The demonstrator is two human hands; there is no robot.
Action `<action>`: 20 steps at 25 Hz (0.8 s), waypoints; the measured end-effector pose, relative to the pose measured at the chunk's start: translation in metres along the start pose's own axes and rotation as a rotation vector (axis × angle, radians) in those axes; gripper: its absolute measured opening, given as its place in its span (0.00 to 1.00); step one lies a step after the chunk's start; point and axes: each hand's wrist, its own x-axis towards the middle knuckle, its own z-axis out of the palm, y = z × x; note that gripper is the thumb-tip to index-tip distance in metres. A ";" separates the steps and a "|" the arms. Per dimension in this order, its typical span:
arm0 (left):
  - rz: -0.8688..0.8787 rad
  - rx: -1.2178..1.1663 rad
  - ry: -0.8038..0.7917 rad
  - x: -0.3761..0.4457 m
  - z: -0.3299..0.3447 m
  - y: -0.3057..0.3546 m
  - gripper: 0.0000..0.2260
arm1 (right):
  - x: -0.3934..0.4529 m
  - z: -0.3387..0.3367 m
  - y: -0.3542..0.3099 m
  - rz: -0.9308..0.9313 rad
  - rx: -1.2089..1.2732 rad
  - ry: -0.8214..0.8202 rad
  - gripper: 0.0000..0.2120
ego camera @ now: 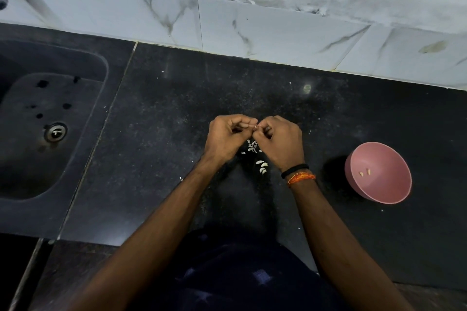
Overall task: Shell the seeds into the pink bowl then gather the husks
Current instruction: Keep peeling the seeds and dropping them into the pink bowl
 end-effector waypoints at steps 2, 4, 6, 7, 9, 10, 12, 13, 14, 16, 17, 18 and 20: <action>-0.019 -0.065 -0.007 0.000 -0.001 -0.002 0.08 | 0.000 0.000 0.000 0.020 0.035 0.001 0.05; -0.033 -0.128 -0.009 0.000 0.000 -0.003 0.09 | 0.000 0.000 0.001 0.070 0.107 -0.007 0.04; -0.057 -0.211 -0.020 0.000 0.002 -0.003 0.08 | 0.000 0.000 0.003 0.137 0.200 -0.033 0.04; -0.069 -0.258 -0.028 0.000 0.002 -0.003 0.09 | 0.000 -0.001 0.002 0.186 0.265 -0.049 0.04; -0.073 -0.315 -0.047 0.000 0.002 -0.003 0.10 | -0.001 -0.003 0.001 0.309 0.426 -0.080 0.05; -0.068 -0.325 -0.057 -0.001 0.002 -0.004 0.10 | -0.001 -0.004 0.000 0.361 0.495 -0.088 0.05; -0.067 -0.328 -0.072 -0.001 0.002 -0.005 0.10 | -0.003 -0.005 -0.001 0.418 0.565 -0.093 0.05; -0.071 -0.327 -0.077 -0.001 0.002 -0.006 0.10 | -0.003 -0.005 -0.001 0.430 0.576 -0.095 0.05; -0.074 -0.328 -0.081 0.000 0.003 -0.007 0.09 | -0.004 -0.005 -0.002 0.433 0.577 -0.097 0.05; -0.070 -0.337 -0.097 0.000 0.003 -0.007 0.08 | -0.004 -0.005 -0.002 0.422 0.566 -0.104 0.05; -0.064 -0.338 -0.105 0.000 0.003 -0.007 0.07 | -0.004 -0.005 -0.003 0.414 0.557 -0.108 0.05; -0.058 -0.335 -0.108 0.000 0.003 -0.007 0.07 | -0.004 -0.005 -0.003 0.406 0.547 -0.111 0.05; -0.057 -0.331 -0.099 0.000 0.003 -0.007 0.05 | -0.003 -0.004 -0.002 0.399 0.535 -0.111 0.04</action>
